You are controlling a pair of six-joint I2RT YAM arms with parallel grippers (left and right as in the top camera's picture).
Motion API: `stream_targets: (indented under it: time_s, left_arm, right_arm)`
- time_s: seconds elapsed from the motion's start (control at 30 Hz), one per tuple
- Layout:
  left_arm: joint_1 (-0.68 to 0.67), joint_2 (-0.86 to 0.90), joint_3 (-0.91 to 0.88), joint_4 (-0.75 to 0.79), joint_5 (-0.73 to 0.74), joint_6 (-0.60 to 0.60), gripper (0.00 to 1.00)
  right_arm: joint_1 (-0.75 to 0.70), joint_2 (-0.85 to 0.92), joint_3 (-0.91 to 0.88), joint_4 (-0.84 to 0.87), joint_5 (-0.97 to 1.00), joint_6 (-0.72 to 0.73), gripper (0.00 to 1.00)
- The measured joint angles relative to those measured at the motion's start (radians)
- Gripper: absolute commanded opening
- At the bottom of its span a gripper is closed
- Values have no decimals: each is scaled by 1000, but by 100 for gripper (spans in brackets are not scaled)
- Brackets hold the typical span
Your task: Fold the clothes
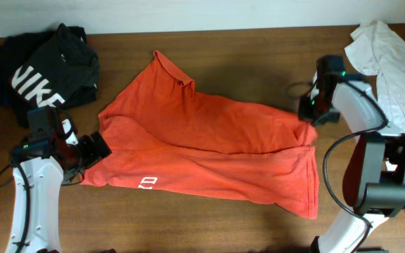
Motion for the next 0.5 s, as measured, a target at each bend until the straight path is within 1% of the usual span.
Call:
stream_targets:
  time_s: [0.03, 0.07, 0.1, 0.13, 0.17, 0.4, 0.5]
  left_arm:
    - [0, 0, 0, 0, 0, 0, 97]
    - [0, 0, 0, 0, 0, 0, 97]
    - [0, 0, 0, 0, 0, 0, 97]
    - [0, 0, 0, 0, 0, 0, 97]
    - [0, 0, 0, -1, 0, 0, 97]
    - [0, 0, 0, -2, 0, 0, 98]
    - [0, 0, 0, -13, 0, 0, 98]
  right_arm:
    - [0, 0, 39, -8, 19, 5, 4]
    - [0, 0, 71, -11, 43, 5, 31]
    - [0, 0, 87, -15, 61, 8, 46]
    - [0, 0, 89, -21, 74, 13, 67]
    - [0, 0, 89, -30, 89, 17, 99]
    - [-3, 1, 89, -48, 105, 31, 99]
    - [-28, 45, 89, -48, 97, 31, 99]
